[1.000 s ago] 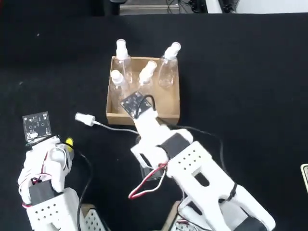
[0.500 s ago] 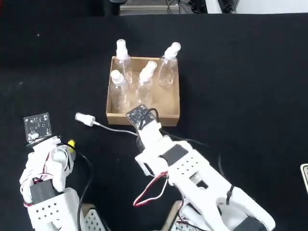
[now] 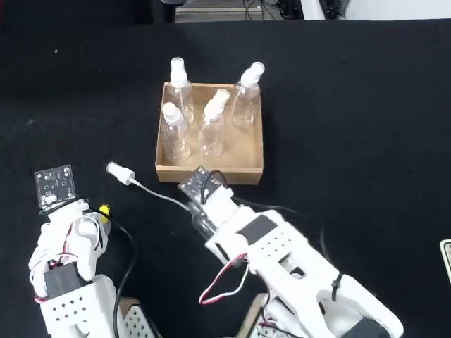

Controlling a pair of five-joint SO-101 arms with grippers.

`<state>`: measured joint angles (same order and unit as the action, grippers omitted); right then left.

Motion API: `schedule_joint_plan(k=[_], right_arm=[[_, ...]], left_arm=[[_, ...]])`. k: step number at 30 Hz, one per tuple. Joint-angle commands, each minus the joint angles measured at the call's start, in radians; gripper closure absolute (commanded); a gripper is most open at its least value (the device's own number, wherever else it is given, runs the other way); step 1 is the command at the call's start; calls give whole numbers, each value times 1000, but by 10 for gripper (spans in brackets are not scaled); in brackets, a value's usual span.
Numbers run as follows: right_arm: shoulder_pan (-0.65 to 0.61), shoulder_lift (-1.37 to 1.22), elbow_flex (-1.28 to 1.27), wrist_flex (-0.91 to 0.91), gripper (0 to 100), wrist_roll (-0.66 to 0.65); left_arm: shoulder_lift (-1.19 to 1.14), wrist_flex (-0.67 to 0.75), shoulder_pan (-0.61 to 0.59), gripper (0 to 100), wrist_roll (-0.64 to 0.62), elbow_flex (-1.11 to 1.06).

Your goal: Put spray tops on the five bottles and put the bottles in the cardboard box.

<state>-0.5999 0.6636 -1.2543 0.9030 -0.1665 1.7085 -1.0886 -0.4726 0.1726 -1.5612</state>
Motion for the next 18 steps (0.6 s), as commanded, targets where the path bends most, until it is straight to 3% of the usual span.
schedule_joint_plan(k=[1, 6, 10, 18], right_arm=[[137, 31, 151, 150, 988, -100], [384, 33, 337, 333, 988, -273], [539, 33, 380, 350, 988, -351], [651, 33, 309, 206, 988, -358]], left_arm=[[2, 11, 12, 772, 0, 31], [0, 15, 10, 771, 44, 96], [-51, 21, 10, 771, 78, 165], [-571, 12, 31, 771, 87, 522]])
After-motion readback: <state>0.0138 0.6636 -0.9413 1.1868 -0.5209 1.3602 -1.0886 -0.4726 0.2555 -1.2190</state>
